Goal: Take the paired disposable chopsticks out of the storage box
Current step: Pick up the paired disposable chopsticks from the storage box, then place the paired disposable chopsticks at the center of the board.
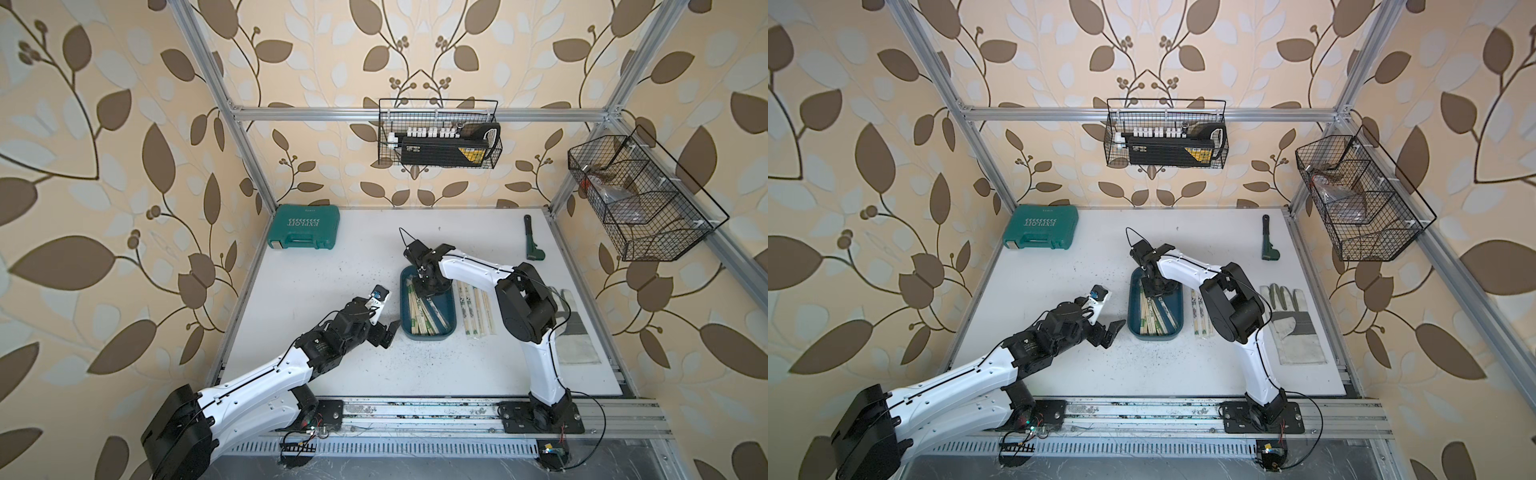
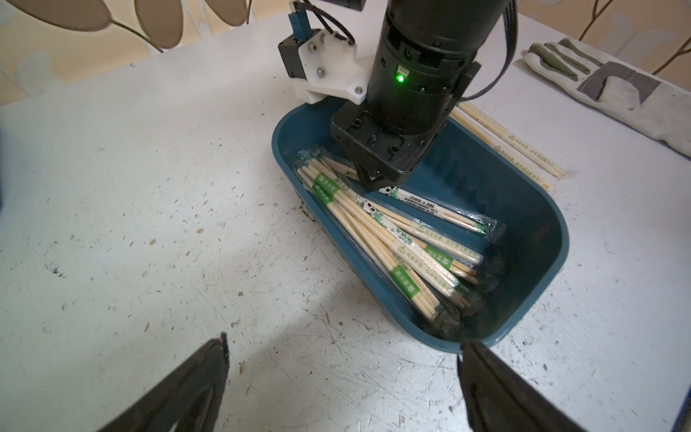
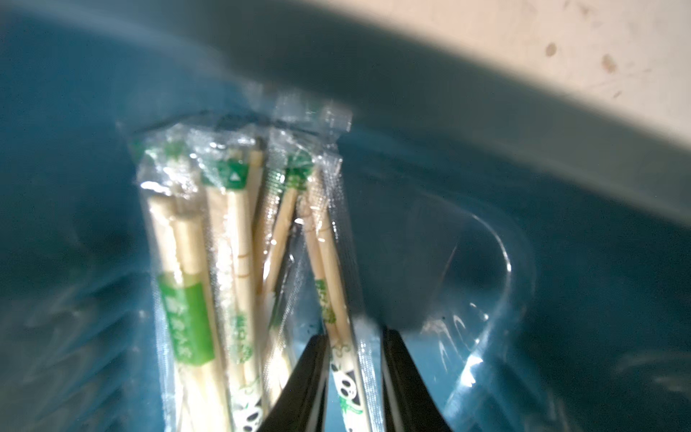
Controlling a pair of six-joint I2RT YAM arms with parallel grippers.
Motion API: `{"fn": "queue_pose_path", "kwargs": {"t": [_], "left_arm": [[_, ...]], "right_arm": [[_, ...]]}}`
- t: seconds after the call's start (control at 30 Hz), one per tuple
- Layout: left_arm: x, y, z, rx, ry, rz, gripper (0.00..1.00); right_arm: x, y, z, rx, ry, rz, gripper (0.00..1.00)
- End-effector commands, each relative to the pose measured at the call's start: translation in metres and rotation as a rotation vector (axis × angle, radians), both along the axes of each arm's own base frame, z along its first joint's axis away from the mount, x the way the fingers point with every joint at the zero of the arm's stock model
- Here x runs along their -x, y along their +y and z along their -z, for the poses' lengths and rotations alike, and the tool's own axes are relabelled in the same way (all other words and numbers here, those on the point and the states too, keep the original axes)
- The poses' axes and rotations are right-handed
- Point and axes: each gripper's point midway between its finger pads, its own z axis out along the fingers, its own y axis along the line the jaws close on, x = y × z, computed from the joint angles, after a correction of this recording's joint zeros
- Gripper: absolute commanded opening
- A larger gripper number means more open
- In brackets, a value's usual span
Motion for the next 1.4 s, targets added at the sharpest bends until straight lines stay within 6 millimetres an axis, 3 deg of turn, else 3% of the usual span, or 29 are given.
{"fn": "queue_pose_path", "kwargs": {"t": [0.0, 0.2, 0.37, 1.0, 1.37], "left_arm": [[-0.003, -0.008, -0.017, 0.02, -0.034, 0.018, 0.99], [-0.003, -0.008, -0.015, 0.016, -0.032, 0.018, 0.99], [-0.004, -0.007, -0.016, 0.014, -0.035, 0.013, 0.99], [-0.003, -0.007, -0.018, 0.022, -0.041, 0.014, 0.99], [-0.001, -0.005, -0.023, 0.04, -0.053, 0.014, 0.99]], "right_arm": [[0.005, 0.001, 0.018, 0.015, 0.041, -0.008, 0.25], [0.004, -0.004, 0.02, 0.017, 0.04, 0.017, 0.14], [0.003, -0.004, 0.009, -0.005, 0.025, 0.029, 0.11], [0.016, 0.003, -0.056, -0.133, -0.043, -0.046, 0.07], [0.014, -0.018, -0.105, -0.185, -0.129, -0.001, 0.06]]}}
